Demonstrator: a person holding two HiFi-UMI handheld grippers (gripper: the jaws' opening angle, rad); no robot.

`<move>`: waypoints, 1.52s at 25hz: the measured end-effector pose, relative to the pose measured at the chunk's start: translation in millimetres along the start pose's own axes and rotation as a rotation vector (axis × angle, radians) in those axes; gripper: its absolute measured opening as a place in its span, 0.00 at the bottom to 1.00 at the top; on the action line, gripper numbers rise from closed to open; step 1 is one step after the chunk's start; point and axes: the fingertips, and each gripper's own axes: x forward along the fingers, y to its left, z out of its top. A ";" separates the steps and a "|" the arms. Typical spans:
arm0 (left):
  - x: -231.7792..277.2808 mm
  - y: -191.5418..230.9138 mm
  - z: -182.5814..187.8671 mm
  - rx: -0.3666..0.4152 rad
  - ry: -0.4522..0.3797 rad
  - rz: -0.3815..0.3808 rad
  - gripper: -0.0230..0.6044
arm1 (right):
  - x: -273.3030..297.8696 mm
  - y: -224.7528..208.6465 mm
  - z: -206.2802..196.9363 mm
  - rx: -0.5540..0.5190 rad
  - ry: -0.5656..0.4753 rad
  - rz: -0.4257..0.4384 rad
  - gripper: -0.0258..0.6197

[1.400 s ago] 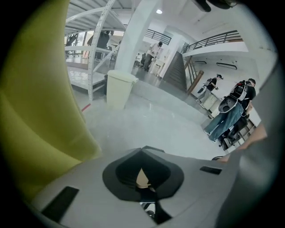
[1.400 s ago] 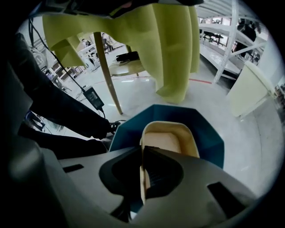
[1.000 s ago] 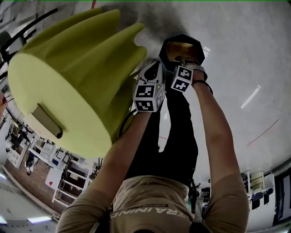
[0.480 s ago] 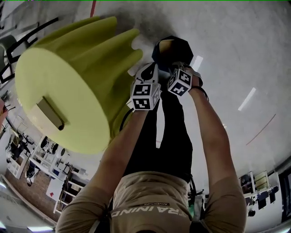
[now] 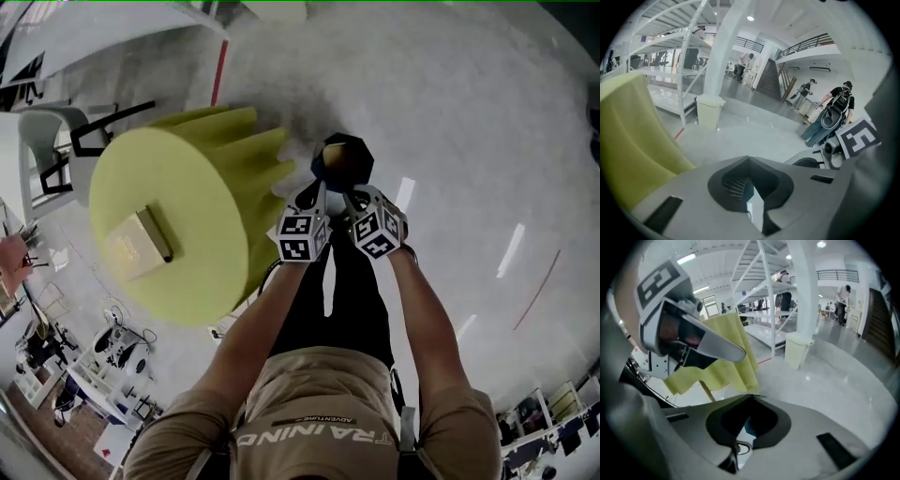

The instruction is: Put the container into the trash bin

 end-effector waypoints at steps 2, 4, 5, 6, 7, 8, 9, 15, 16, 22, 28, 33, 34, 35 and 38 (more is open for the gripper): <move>-23.2 -13.8 25.7 -0.025 -0.033 -0.023 0.04 | -33.5 4.4 22.8 0.026 -0.050 -0.014 0.05; -45.8 -32.1 51.4 -0.032 -0.067 -0.044 0.04 | -70.8 6.4 42.1 0.053 -0.100 -0.030 0.05; -57.0 -42.1 63.1 -0.023 -0.083 -0.055 0.04 | -90.0 7.2 50.9 0.061 -0.121 -0.041 0.04; -68.2 -51.7 74.1 -0.008 -0.097 -0.066 0.04 | -108.6 8.0 59.6 0.068 -0.142 -0.054 0.05; -79.3 -60.1 84.2 0.010 -0.110 -0.077 0.04 | -125.9 8.7 68.2 0.074 -0.161 -0.070 0.05; -90.4 -67.0 93.2 0.028 -0.123 -0.087 0.04 | -141.2 9.9 76.1 0.081 -0.178 -0.086 0.04; -101.5 -72.4 101.3 0.045 -0.137 -0.096 0.04 | -154.3 11.3 83.0 0.091 -0.193 -0.102 0.05; -172.0 -102.7 148.1 0.154 -0.250 -0.133 0.04 | -228.5 21.4 117.5 0.137 -0.308 -0.183 0.04; -183.5 -108.0 153.9 0.173 -0.269 -0.141 0.04 | -241.3 23.0 122.6 0.136 -0.331 -0.199 0.04; -233.5 -141.7 187.4 0.288 -0.370 -0.184 0.04 | -308.7 24.3 154.5 0.150 -0.471 -0.269 0.04; -275.5 -181.2 223.5 0.409 -0.465 -0.229 0.04 | -364.8 25.6 184.2 0.188 -0.585 -0.308 0.04; -300.4 -198.1 244.5 0.492 -0.517 -0.253 0.04 | -395.9 33.4 217.5 0.167 -0.669 -0.322 0.04; -304.0 -200.6 250.7 0.501 -0.527 -0.256 0.04 | -401.5 32.7 223.3 0.160 -0.680 -0.327 0.04; -307.5 -203.0 257.0 0.509 -0.537 -0.258 0.04 | -407.1 31.7 228.4 0.156 -0.691 -0.332 0.04; -319.0 -205.7 275.4 0.528 -0.568 -0.255 0.04 | -418.9 31.8 238.5 0.157 -0.713 -0.331 0.04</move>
